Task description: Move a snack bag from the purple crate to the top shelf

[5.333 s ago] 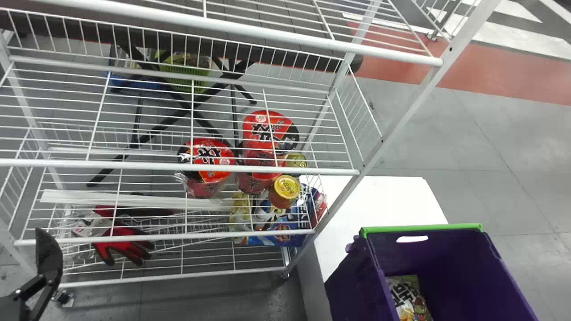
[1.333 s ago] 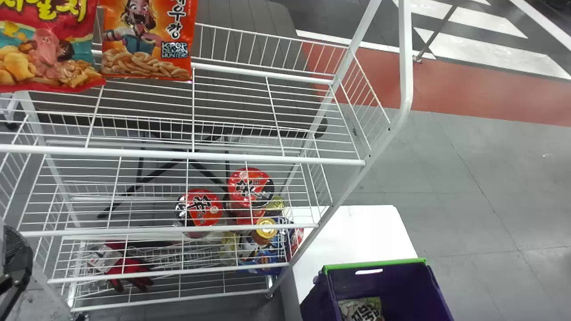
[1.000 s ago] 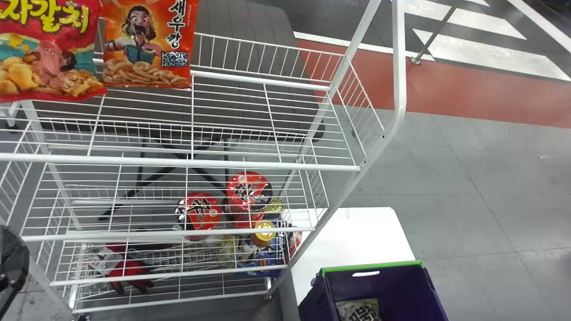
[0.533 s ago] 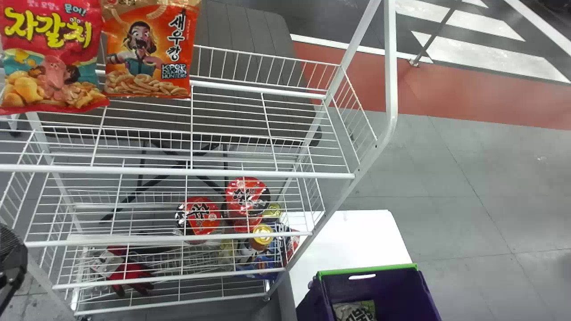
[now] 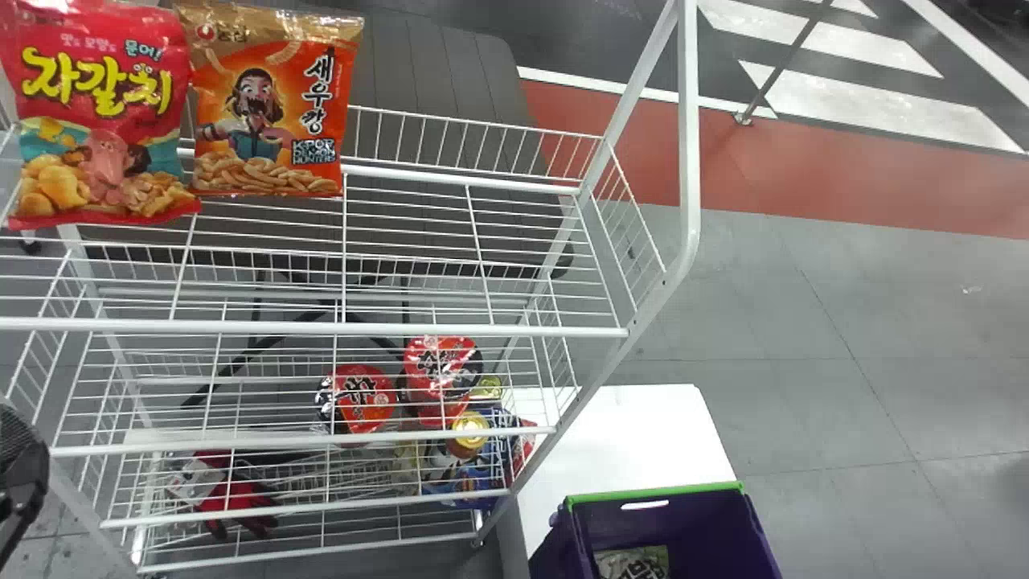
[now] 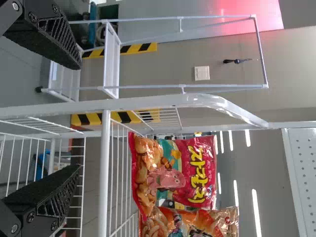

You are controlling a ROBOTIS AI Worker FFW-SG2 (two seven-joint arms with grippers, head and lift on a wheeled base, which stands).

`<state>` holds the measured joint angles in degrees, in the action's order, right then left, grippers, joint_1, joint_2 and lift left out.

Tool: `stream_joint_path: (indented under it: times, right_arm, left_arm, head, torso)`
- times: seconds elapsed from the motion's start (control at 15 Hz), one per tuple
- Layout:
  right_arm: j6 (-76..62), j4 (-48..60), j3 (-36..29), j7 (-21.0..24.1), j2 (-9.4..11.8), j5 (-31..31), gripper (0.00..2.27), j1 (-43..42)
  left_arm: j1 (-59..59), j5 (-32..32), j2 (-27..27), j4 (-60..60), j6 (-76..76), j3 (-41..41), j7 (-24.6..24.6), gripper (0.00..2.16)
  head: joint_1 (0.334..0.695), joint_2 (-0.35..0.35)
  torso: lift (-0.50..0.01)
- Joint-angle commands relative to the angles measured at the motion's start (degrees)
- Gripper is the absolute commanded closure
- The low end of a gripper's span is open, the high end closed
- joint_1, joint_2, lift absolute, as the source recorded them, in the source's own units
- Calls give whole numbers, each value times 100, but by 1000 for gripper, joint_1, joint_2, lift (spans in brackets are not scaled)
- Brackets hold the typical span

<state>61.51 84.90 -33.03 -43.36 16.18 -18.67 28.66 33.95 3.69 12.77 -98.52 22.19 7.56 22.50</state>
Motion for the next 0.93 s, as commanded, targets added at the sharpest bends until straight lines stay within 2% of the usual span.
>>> stream_joint_path:
  times: [0.0, 0.87]
  right_arm:
    - [-38, 9, -2, -33, 0, 21, 2020, 0]
    - [-126, 27, 7, -147, -9, 47, 2020, 0]
  left_arm:
    - [16, -9, -2, -9, 0, 0, 0, 103]
    - [68, -44, 24, -115, -123, 9, 0, 103]
  head:
    - [695, -350]
    - [695, -350]
  torso:
    - [-28]
    - [9]
